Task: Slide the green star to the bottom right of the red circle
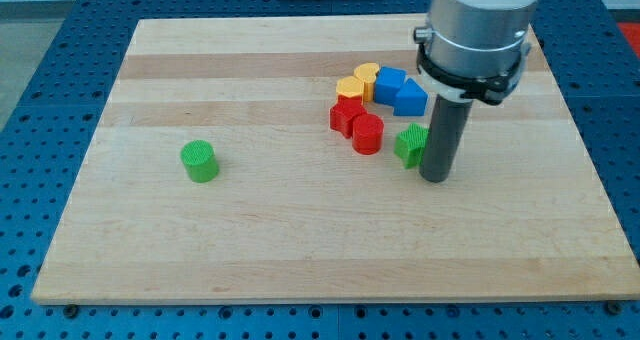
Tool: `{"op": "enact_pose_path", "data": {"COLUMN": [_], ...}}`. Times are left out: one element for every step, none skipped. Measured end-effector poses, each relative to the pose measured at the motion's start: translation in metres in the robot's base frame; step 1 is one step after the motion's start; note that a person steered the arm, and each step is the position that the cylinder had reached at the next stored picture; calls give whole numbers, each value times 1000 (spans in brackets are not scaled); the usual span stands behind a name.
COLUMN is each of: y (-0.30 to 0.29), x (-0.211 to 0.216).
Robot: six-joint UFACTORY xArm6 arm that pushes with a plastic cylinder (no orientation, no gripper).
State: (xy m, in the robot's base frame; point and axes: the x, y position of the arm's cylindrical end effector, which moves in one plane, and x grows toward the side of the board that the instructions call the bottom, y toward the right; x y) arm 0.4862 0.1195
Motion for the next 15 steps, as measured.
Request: {"op": "enact_pose_path", "data": {"y": [11, 16, 14, 5, -3, -4, -4, -4, -7, -11, -16, -24, -29, -29, -29], "x": [-4, -18, -20, -20, -20, -20, -21, -20, -19, -16, -12, -12, -12, -12, -11]}}
